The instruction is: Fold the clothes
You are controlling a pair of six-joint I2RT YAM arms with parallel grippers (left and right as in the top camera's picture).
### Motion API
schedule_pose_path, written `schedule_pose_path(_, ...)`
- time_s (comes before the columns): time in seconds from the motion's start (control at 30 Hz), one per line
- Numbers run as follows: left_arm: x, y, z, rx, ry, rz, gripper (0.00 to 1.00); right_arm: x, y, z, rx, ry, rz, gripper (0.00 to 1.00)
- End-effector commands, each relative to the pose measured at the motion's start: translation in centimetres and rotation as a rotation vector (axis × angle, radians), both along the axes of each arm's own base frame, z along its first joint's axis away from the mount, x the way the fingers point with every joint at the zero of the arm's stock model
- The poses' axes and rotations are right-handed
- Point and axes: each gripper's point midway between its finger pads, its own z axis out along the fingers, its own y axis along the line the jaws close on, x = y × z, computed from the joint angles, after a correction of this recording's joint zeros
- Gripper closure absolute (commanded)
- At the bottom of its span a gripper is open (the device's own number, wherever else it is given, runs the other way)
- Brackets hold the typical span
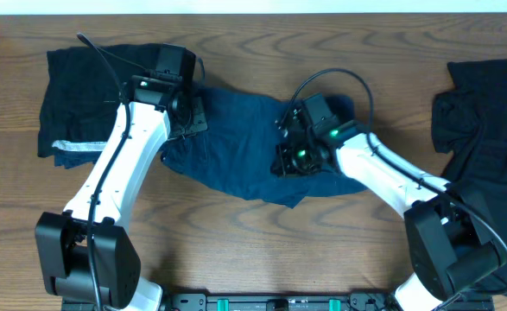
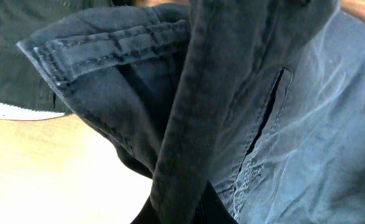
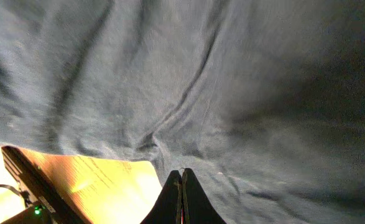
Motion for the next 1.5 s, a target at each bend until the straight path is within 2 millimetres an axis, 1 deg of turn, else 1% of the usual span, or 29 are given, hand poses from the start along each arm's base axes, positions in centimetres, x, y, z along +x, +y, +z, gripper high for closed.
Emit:
schedule_pose_path(0.0,0.7,-0.1,2.5,-0.006,-0.059,-0.006,0.94,-0.9,-0.1,-1.2,-0.037,0.027,-0.027,0.99)
schedule_pose_path(0.07,0.8,-0.2,2.8,-0.017,-0.063,-0.010,0.94,-1.2,0.0,-1.9,-0.042,0.022,-0.033,0.99)
schedule_pose_path(0.27,1.0,-2.3,4.1,-0.127,-0.072,-0.046,0.94,-1.4,1.0,-3.5,0.014,-0.010,-0.082,0.99)
schedule_pose_path(0.4,0.9,-3.0,4.3,-0.161,-0.070,-0.060,0.94,-1.8,1.5,-4.3,0.052,-0.019,-0.119,0.99)
schedule_pose_path(0.5,0.9,-3.1,4.3,-0.163,-0.069,-0.056,0.94,-1.9,1.1,-5.1,0.028,-0.017,-0.174,0.99)
schedule_pose_path(0.57,0.9,-3.1,4.3,-0.178,-0.066,-0.023,0.94,-1.8,0.5,-5.9,-0.012,-0.023,-0.222,0.99)
schedule_pose_path(0.6,1.0,-3.5,4.4,-0.201,-0.067,-0.016,0.94,-1.8,0.4,-6.0,-0.021,-0.027,-0.227,0.99)
schedule_pose_path(0.67,1.2,-5.0,4.9,-0.287,-0.075,-0.040,0.94,-2.0,0.7,-6.2,-0.021,-0.026,-0.223,0.99)
schedule_pose_path(0.73,1.5,-6.1,5.4,-0.347,-0.088,-0.062,0.94,-2.2,1.1,-6.2,-0.018,-0.029,-0.213,0.99)
schedule_pose_path(0.77,1.7,-6.3,5.5,-0.364,-0.094,-0.062,0.94,-2.3,1.2,-6.2,-0.017,-0.030,-0.208,0.99)
schedule_pose_path(0.9,1.9,-6.4,5.8,-0.373,-0.102,-0.050,0.94,-2.2,1.8,-5.8,0.005,-0.044,-0.196,0.99)
schedule_pose_path(0.97,1.9,-6.4,5.9,-0.373,-0.100,-0.050,0.94,-1.1,2.5,-4.6,0.066,-0.093,-0.152,0.99)
schedule_pose_path(1.07,1.7,-6.4,5.8,-0.371,-0.094,-0.048,0.94,1.2,3.1,-1.6,0.178,-0.136,-0.128,0.99)
schedule_pose_path(1.13,1.6,-6.3,5.8,-0.370,-0.088,-0.048,0.94,3.5,2.8,0.5,0.236,-0.161,-0.149,0.99)
schedule_pose_path(1.2,1.5,-6.3,5.7,-0.369,-0.082,-0.047,0.94,5.6,1.6,1.6,0.244,-0.187,-0.194,0.99)
schedule_pose_path(1.27,1.3,-6.3,5.7,-0.368,-0.077,-0.046,0.94,7.2,0.4,1.9,0.236,-0.216,-0.240,0.99)
schedule_pose_path(1.33,1.3,-6.3,5.7,-0.368,-0.075,-0.046,0.94,8.3,-0.6,1.7,0.209,-0.245,-0.280,0.99)
schedule_pose_path(1.4,1.3,-6.3,5.7,-0.368,-0.076,-0.045,0.94,8.8,-0.8,1.1,0.191,-0.263,-0.296,0.99)
schedule_pose_path(1.47,1.3,-6.3,5.9,-0.368,-0.077,-0.045,0.94,8.8,-0.4,0.2,0.182,-0.260,-0.291,0.99)
